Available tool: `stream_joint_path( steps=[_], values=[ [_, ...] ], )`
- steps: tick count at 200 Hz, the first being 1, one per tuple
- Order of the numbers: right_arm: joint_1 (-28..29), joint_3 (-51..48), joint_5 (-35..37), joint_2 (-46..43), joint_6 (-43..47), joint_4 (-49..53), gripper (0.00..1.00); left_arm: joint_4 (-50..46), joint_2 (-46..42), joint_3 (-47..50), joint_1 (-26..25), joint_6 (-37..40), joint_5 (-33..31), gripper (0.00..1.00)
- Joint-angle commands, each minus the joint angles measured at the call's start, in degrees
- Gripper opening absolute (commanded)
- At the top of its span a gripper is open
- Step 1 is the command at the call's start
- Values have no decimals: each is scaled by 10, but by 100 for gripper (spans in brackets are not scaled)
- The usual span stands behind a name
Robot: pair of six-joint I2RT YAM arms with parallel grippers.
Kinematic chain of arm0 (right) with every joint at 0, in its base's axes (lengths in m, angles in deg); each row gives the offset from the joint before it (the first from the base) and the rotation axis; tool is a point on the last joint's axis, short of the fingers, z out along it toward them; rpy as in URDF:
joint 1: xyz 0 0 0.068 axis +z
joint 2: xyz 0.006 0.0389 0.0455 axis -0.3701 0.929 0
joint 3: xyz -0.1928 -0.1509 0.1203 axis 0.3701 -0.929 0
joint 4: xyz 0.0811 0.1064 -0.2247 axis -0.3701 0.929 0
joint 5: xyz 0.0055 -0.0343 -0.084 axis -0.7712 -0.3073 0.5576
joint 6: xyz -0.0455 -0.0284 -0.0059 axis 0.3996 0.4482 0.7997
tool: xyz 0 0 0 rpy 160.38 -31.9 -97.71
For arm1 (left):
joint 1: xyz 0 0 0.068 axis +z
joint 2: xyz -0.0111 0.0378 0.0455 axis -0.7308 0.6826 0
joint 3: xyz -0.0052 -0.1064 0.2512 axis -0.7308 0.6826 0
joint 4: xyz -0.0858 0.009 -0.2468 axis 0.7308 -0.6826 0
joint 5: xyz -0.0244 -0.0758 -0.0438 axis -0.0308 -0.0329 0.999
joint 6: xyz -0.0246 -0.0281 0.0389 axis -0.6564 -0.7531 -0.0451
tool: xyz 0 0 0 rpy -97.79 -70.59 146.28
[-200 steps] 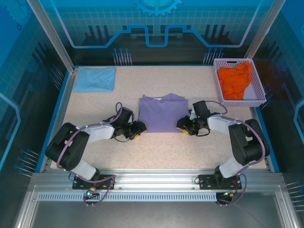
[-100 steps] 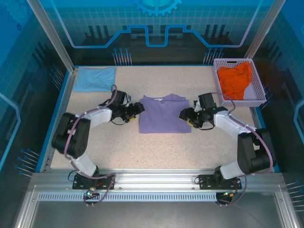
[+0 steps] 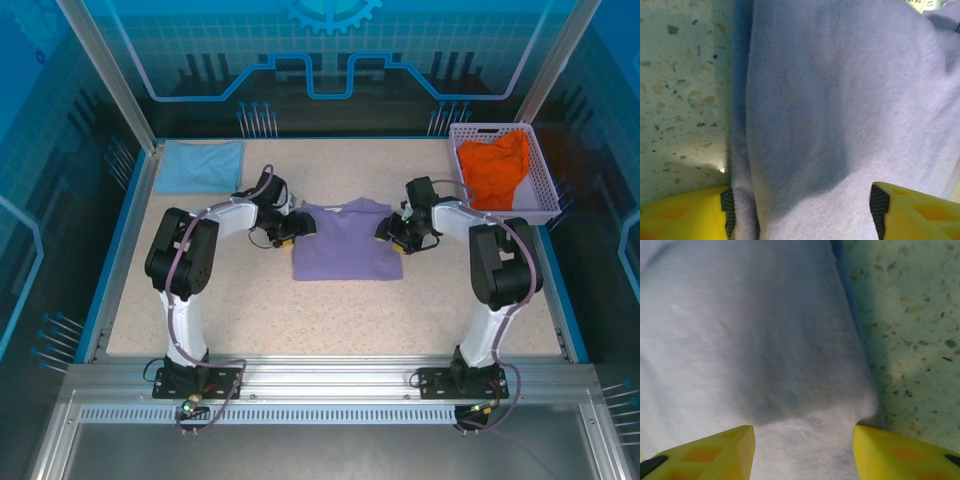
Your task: Fold and stack the t-shirts
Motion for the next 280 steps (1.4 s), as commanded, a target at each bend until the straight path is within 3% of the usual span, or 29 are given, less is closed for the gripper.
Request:
stream_joint_path(
  steps=[1,39,83,123,190,208,227,251,280],
  values=[
    [-9,33,-14,34,12,42,54,31,68,-28,-29,38,54,68],
    [-11,35,-19,45,10,43,53,41,75,-54,-35,43,60,63],
    [-20,32,-38,54,8,38,53,51,74,-79,-65,50,88,66],
    [-21,30,-40,56,8,38,53,63,67,-73,-72,52,61,59],
    [-21,29,-41,56,9,41,53,47,5,-49,-72,31,-91,20],
    [-21,26,-48,54,10,33,53,24,-8,-61,-74,28,-147,0],
    [-22,4,-53,29,10,2,59,-51,-1,-112,-73,26,-227,0],
    [-22,-43,-64,-12,4,-47,68,-118,15,-186,-72,59,-260,0],
    [-21,-116,-58,-81,-16,-104,70,-197,56,-282,-59,112,-316,0]
  ],
)
